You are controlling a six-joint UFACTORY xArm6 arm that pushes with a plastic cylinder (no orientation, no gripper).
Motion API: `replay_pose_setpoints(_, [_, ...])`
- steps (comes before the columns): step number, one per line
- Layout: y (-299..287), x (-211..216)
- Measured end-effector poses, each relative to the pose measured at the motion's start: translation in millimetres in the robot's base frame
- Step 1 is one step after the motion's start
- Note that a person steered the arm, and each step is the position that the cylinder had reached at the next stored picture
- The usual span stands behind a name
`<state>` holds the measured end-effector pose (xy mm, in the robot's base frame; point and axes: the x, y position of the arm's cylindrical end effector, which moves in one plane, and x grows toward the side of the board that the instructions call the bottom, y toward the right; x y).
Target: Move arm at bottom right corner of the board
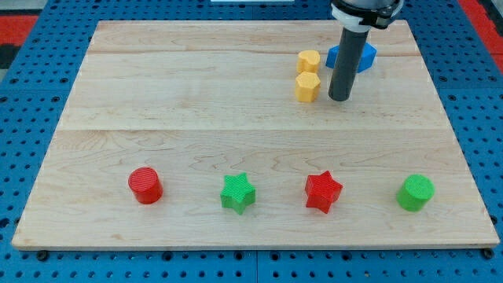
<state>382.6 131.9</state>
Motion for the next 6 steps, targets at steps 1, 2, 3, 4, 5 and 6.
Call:
replay_pose_setpoints(1, [0.0, 16.7])
replay_pose_setpoints(2, [6.6, 40.3])
replay_pose_setpoints(3, [40.4, 57.5])
replay_pose_setpoints(4, [86.2, 83.4])
replay_pose_setpoints(5, [128.7, 112.4])
replay_pose_setpoints(6, [156.0, 153.9])
